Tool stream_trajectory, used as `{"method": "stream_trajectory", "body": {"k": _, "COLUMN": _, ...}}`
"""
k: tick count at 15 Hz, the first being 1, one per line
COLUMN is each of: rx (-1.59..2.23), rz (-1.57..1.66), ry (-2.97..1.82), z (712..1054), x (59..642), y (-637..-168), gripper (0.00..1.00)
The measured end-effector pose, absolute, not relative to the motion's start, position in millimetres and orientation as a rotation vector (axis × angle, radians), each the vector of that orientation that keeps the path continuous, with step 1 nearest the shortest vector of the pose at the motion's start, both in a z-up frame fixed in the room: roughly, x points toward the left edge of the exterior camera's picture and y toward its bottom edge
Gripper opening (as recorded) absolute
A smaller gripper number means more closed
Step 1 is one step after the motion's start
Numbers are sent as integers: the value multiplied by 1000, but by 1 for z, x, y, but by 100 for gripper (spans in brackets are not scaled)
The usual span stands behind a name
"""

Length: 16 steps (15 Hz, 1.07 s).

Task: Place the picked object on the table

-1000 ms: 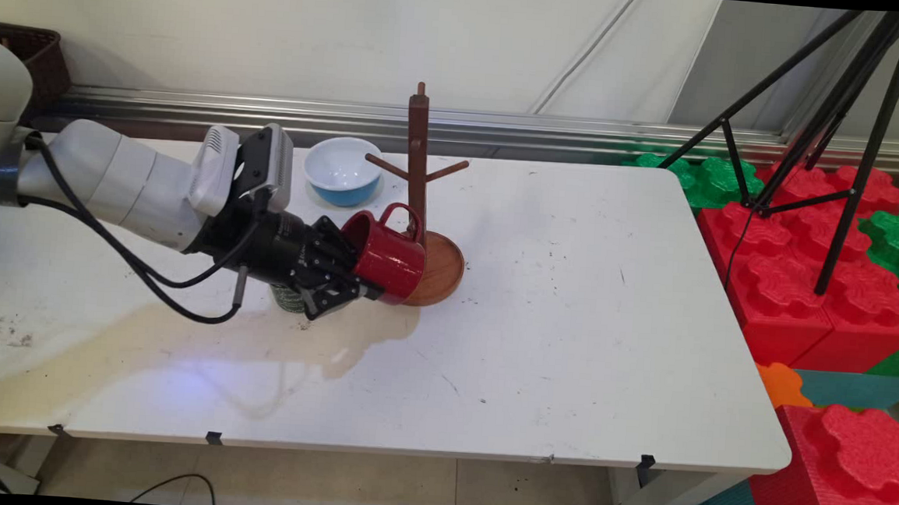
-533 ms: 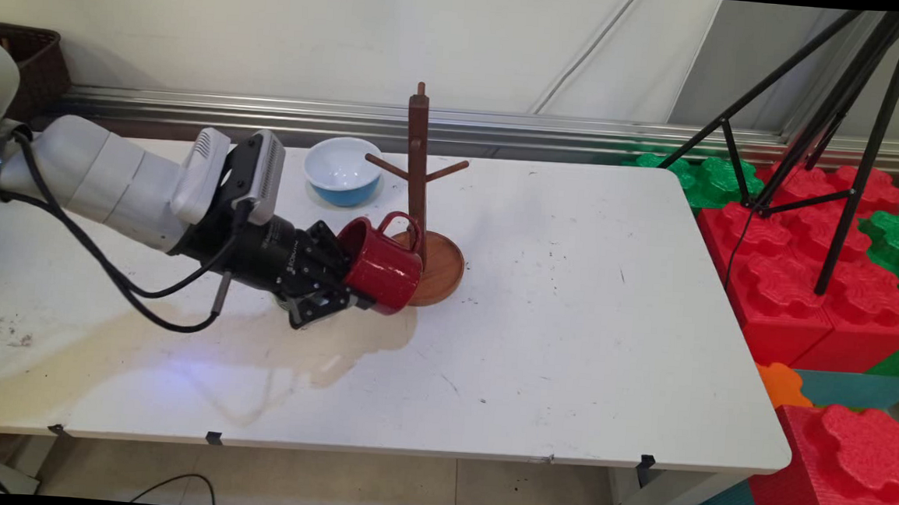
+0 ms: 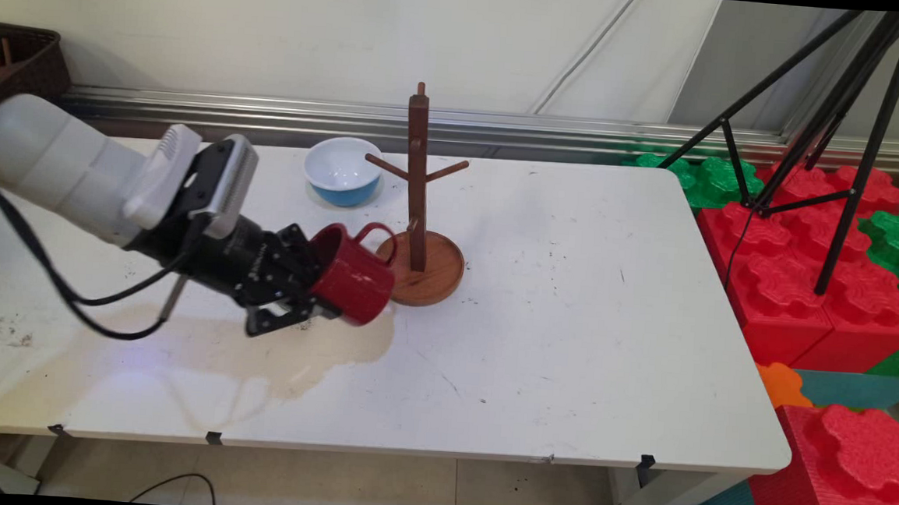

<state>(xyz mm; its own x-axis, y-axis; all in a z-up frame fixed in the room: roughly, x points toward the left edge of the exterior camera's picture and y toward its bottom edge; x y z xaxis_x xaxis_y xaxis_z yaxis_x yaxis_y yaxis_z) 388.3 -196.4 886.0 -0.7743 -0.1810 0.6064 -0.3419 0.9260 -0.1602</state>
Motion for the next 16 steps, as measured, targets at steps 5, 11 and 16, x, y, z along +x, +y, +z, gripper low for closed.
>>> {"method": "stream_trajectory", "body": {"k": 5, "rx": 313, "rz": 326, "ry": -2539, "z": 906, "x": 400, "y": -183, "gripper": 0}}
{"method": "stream_trajectory", "body": {"k": 11, "rx": 236, "rz": 309, "ry": -2622, "z": 931, "x": 420, "y": -175, "gripper": 0}}
{"method": "stream_trajectory", "body": {"k": 16, "rx": 150, "rz": 315, "ry": -2719, "z": 957, "x": 439, "y": -176, "gripper": 0}}
